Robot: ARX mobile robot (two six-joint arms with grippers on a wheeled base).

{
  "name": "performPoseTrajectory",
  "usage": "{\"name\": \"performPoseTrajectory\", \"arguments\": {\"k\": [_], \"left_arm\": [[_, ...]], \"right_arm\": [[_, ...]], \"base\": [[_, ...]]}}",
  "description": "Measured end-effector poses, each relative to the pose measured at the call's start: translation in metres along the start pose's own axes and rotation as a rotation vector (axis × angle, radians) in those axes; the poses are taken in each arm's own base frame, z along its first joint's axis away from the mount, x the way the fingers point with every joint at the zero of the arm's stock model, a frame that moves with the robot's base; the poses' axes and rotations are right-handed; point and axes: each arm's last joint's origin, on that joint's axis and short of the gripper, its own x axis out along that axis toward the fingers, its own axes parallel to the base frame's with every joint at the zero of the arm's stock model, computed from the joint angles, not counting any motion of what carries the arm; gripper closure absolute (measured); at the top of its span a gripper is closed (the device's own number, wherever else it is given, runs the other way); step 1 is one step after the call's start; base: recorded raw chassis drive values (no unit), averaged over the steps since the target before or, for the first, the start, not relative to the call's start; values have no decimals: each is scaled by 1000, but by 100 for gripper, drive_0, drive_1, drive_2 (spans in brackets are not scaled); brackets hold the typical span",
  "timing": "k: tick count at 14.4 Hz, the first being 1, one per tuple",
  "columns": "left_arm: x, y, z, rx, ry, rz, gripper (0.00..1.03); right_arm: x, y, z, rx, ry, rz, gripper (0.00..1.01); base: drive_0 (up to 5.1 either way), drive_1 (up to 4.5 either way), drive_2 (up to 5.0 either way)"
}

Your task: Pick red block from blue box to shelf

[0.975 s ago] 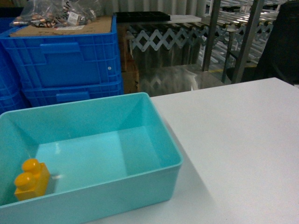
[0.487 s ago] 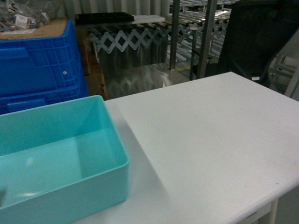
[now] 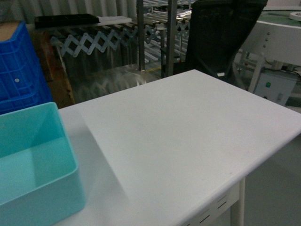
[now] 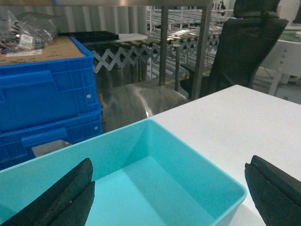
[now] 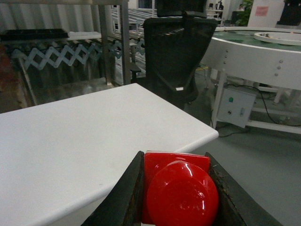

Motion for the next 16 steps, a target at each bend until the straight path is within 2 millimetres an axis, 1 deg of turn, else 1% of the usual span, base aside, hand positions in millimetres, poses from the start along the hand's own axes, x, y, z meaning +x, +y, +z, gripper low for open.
{"name": "performPoseTrajectory", "arguments": {"k": [16], "left_arm": [[0, 0, 0, 0, 0, 0, 5]], "right_arm": [[0, 0, 0, 0, 0, 0, 73]], "base": [[-152, -152, -152]]}}
